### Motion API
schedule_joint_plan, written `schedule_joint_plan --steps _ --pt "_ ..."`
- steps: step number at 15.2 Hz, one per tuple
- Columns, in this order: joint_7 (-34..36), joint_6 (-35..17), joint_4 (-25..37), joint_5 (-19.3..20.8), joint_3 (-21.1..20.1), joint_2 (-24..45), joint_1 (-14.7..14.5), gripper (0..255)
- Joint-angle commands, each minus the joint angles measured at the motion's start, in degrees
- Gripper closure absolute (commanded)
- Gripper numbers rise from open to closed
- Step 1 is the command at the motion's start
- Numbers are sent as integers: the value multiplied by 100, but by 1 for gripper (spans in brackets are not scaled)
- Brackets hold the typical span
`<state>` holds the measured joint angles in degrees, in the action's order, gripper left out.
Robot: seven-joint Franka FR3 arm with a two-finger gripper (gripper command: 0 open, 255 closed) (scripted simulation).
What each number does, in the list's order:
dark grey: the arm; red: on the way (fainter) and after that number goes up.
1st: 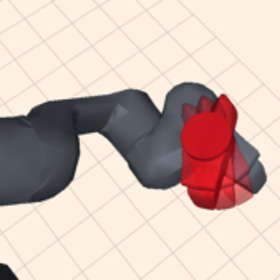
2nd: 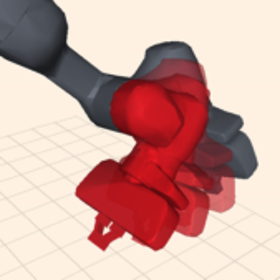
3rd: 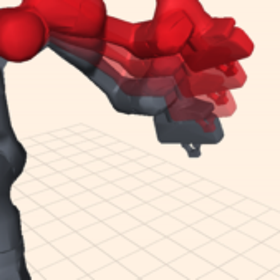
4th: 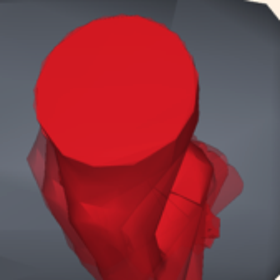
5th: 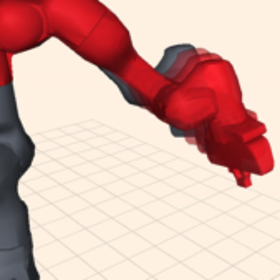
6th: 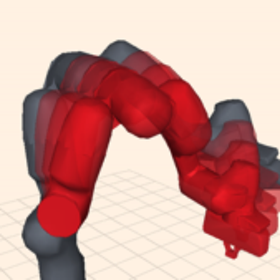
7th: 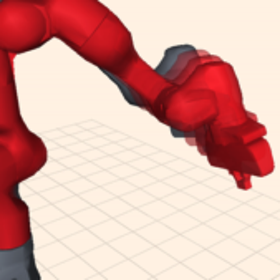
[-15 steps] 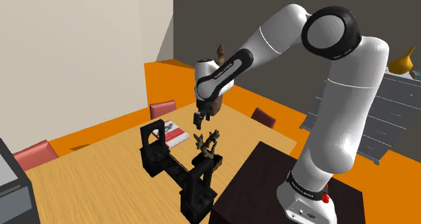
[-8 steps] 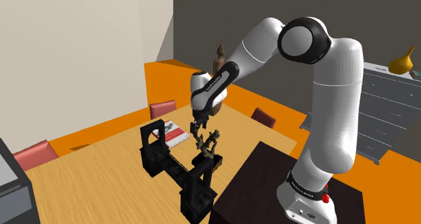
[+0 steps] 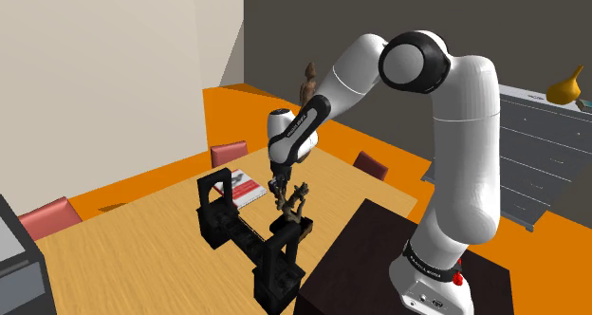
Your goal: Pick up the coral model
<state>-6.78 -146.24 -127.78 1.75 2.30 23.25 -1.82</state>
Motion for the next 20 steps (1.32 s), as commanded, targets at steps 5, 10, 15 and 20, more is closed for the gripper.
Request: schedule_joint_plan --steps 5,10,15,20 --pt "2 -3 1 0 0 3 -1 255" --pt "-3 118 -18 2 2 -137 -1 255" --pt "-7 442 -34 8 7 -477 -6 255" --pt "-12 777 -20 14 11 -798 -10 255"
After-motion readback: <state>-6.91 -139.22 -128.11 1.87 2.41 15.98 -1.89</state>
